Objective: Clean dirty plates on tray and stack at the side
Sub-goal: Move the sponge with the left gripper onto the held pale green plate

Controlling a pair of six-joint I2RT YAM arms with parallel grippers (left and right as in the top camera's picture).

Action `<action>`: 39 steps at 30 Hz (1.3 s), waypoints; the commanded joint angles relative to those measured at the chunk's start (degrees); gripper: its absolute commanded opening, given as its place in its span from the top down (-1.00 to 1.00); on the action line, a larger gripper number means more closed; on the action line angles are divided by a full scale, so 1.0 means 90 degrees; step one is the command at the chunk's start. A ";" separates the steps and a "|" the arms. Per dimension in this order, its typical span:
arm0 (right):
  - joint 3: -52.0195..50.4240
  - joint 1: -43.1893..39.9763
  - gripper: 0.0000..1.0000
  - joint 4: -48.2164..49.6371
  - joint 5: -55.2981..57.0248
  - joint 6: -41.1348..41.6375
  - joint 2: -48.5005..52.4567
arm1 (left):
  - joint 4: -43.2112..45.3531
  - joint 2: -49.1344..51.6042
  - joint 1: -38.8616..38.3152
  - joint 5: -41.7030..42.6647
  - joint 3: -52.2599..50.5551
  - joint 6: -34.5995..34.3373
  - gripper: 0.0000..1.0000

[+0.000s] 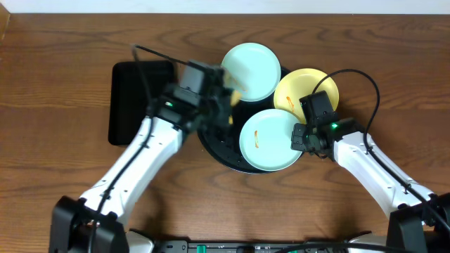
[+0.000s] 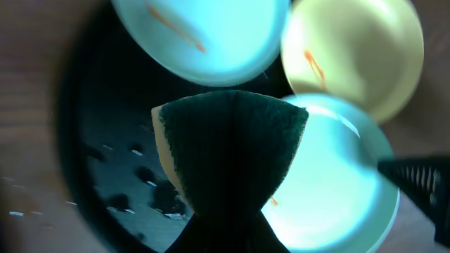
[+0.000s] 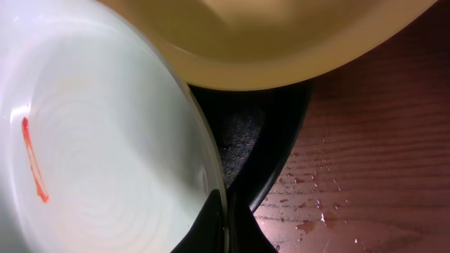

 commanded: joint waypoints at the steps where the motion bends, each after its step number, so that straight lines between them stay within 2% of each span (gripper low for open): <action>1: -0.0041 0.0095 0.98 0.0022 -0.0017 0.0112 0.0019 | 0.0024 0.0141 -0.0408 -0.0063 -0.0168 -0.0058 0.85; 10: -0.0041 0.0095 0.98 0.0027 -0.0017 0.0112 0.0019 | 0.0398 0.0177 -0.1137 -0.0063 -0.0763 -0.0085 0.86; 18: -0.0041 0.0095 0.98 0.0024 -0.0017 0.0112 0.0019 | 0.1780 0.0177 -0.1676 -0.0090 -0.1494 -0.0204 0.85; 20: -0.0041 0.0095 0.98 0.0027 -0.0017 0.0112 0.0019 | 0.2147 0.0177 -0.1790 -0.0384 -0.1700 -0.0204 0.85; 28: -0.0041 0.0095 0.98 0.0032 -0.0017 0.0112 0.0019 | 0.2448 0.0180 -0.2047 -0.0641 -0.2023 -0.0199 0.85; 39: -0.0041 0.0095 0.98 0.0036 -0.0017 0.0112 0.0019 | 0.3621 0.0180 -0.2115 -0.1061 -0.2703 -0.0202 0.85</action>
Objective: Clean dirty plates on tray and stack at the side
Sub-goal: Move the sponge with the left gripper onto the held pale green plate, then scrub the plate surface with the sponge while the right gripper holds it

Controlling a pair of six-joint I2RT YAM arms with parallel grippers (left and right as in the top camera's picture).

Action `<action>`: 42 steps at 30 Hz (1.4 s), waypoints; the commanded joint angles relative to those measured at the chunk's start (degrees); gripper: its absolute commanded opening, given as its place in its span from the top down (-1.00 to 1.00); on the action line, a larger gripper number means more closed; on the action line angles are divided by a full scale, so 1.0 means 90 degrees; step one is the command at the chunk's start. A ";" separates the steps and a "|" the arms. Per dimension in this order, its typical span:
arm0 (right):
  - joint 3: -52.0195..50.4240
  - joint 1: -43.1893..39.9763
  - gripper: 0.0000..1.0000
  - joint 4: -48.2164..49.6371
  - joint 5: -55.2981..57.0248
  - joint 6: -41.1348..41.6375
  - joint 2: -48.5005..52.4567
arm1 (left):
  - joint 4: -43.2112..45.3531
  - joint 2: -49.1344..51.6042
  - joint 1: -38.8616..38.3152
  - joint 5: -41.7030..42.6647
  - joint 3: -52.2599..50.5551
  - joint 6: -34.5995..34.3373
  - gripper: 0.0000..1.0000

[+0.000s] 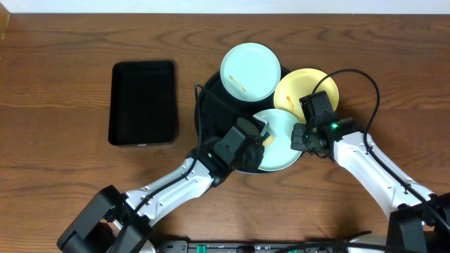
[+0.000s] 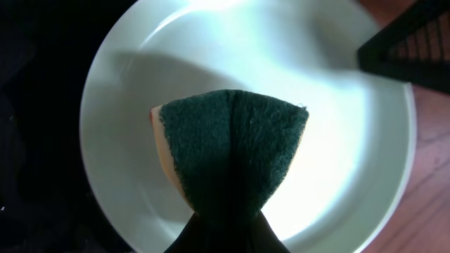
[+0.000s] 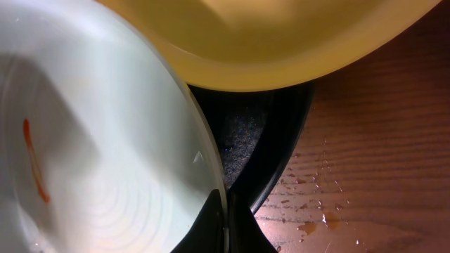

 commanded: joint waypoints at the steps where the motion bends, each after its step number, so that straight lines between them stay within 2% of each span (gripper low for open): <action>1: -0.0036 0.0095 0.98 0.0017 -0.0002 0.0112 0.0019 | 0.0267 0.0049 -0.0002 -0.0221 -0.0153 -0.0015 0.85; 14: -0.0036 0.0095 0.98 0.0015 -0.0002 0.0112 0.0019 | 0.0962 0.0678 -0.0002 -0.0219 -0.0170 -0.0015 0.85; 42: -0.0036 0.0095 0.98 0.0010 -0.0148 0.0109 0.0019 | 0.1151 0.1166 -0.0007 -0.0228 -0.0170 -0.0015 0.85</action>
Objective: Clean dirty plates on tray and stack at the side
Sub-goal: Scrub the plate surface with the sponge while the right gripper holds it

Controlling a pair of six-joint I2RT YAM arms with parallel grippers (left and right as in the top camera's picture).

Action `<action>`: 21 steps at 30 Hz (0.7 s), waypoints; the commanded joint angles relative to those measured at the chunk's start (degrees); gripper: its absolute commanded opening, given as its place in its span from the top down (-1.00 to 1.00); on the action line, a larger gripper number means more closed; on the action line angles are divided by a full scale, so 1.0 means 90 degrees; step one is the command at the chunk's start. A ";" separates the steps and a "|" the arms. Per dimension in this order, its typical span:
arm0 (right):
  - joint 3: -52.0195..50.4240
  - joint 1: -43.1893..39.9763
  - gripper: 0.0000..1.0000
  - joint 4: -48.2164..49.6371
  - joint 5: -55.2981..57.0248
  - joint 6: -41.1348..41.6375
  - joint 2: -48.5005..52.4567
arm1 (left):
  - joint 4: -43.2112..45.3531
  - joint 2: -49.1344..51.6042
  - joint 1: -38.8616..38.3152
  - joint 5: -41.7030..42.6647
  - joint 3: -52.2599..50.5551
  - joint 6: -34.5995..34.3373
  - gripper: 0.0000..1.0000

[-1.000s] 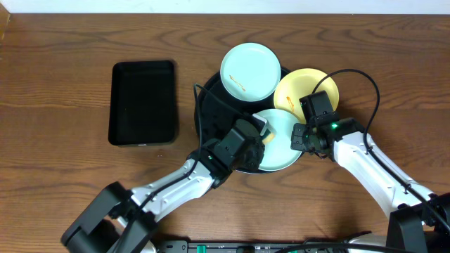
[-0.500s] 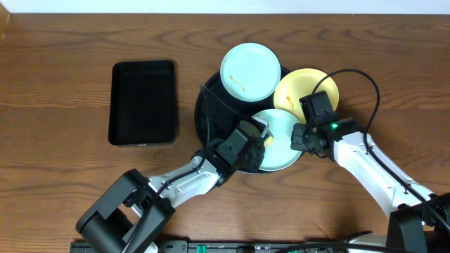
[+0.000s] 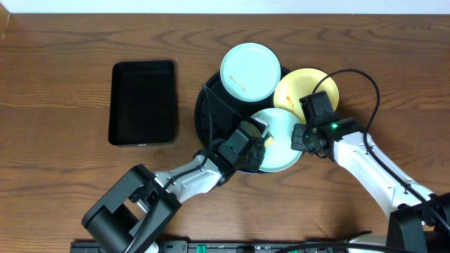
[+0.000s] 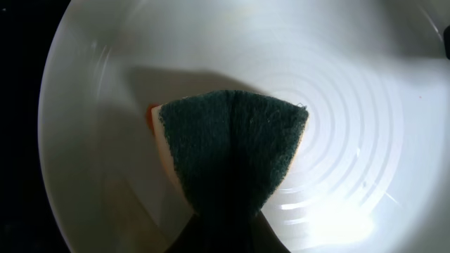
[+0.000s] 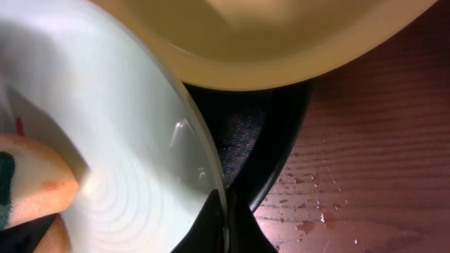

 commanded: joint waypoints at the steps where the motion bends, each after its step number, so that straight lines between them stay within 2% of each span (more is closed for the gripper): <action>1: -0.0029 0.0095 0.98 0.0012 -0.0136 0.0112 0.0019 | 0.0061 0.0151 -0.0007 -0.0114 -0.0022 -0.0015 0.84; 21: -0.0029 0.0102 0.98 -0.0034 -0.0379 0.0012 0.0019 | 0.0323 0.0151 -0.0007 -0.0607 -0.0022 -0.0015 0.84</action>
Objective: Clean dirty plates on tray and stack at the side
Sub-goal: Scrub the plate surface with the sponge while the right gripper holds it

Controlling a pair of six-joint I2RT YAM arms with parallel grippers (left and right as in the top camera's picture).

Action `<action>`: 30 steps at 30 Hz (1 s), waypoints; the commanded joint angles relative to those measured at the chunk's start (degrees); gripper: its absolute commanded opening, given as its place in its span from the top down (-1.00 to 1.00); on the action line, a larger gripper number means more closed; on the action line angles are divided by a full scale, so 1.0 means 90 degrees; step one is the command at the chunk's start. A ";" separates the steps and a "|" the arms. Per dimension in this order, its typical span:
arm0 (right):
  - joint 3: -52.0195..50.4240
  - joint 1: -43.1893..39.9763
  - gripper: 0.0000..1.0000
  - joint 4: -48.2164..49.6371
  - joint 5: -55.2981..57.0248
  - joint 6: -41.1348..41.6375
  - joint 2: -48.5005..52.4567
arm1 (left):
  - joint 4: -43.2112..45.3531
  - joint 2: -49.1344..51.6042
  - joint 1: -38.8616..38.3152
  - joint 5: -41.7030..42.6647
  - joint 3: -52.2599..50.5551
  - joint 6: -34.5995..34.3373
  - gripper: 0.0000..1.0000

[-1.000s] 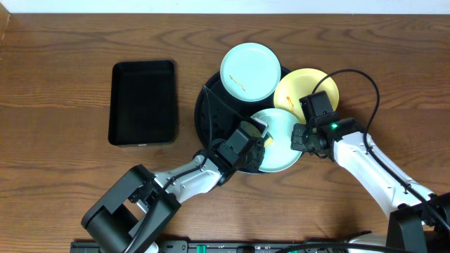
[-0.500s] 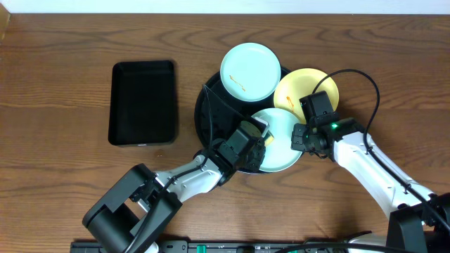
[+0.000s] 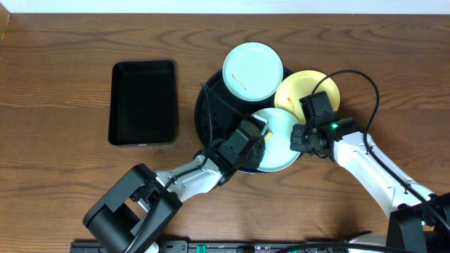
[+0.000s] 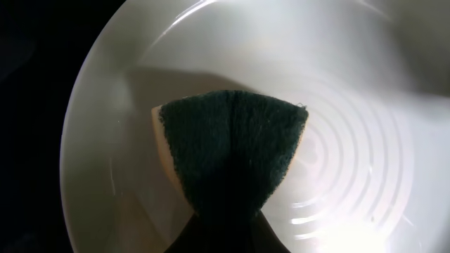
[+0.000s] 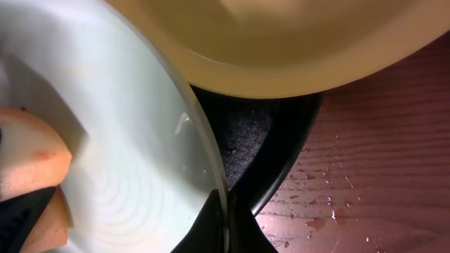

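Note:
A round black tray [image 3: 214, 119] carries a pale green plate [image 3: 280, 137] at its front. My right gripper [image 5: 225, 225] is shut on that plate's right rim [image 5: 204, 151]. My left gripper [image 4: 226, 232] is shut on a green-topped yellow sponge [image 4: 232, 144], pressed on the plate's left inside [image 4: 365, 140]. The sponge's yellow side [image 5: 31, 158] shows in the right wrist view. A second pale green plate [image 3: 252, 72] with an orange streak sits at the tray's back. A yellow plate [image 3: 309, 88] leans on the tray's right rim.
A black rectangular tray [image 3: 143, 102] lies on the wooden table [image 3: 63, 176] to the left of the round one. Water drops [image 5: 330, 211] wet the table by the round tray's right edge. A black cable [image 3: 369, 84] loops over the right arm.
The sponge has shifted a little on the front plate, and the orange streak beside it no longer shows. The back green plate sits slightly further right. My right gripper keeps its hold on the rim.
First my left gripper held the sponge over the tray's back while my right gripper pinched the streaked front plate's rim. Then the sponge was down over that plate, then pressed beside the streak. Now the sponge covers that spot and no streak shows.

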 commanded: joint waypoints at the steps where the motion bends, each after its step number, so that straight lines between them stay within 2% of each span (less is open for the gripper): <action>1: -0.0029 0.0102 0.98 -0.0002 -0.0158 0.0015 0.0019 | 0.0061 0.0107 -0.0007 -0.0199 -0.0022 -0.0015 0.84; 30: -0.0029 0.0100 0.98 0.0007 -0.0155 -0.0032 0.0019 | 0.0493 0.0109 0.0204 -0.0194 -0.0022 -0.0012 0.84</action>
